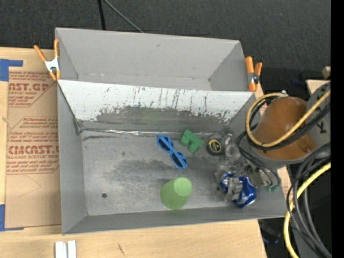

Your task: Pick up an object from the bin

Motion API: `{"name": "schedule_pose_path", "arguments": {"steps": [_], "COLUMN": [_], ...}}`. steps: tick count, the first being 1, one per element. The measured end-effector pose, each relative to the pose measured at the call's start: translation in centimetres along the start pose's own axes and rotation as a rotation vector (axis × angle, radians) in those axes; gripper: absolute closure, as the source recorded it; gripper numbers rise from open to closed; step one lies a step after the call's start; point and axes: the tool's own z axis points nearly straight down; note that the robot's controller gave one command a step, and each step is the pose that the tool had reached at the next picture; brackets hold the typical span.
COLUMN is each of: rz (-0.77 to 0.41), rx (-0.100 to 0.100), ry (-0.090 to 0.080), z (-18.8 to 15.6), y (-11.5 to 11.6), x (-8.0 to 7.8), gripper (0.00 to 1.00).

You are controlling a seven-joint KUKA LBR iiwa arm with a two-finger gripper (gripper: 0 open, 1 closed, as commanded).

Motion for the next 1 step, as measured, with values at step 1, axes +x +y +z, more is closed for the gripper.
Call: {"name": "schedule_pose_path", "arguments": {"steps": [1], "rz": [0.000], "rx": [0.003], "ry": [-0.005], "z": [-11.36], "y": [2.22], "x": [-1.60], "gripper": [1.00]}}
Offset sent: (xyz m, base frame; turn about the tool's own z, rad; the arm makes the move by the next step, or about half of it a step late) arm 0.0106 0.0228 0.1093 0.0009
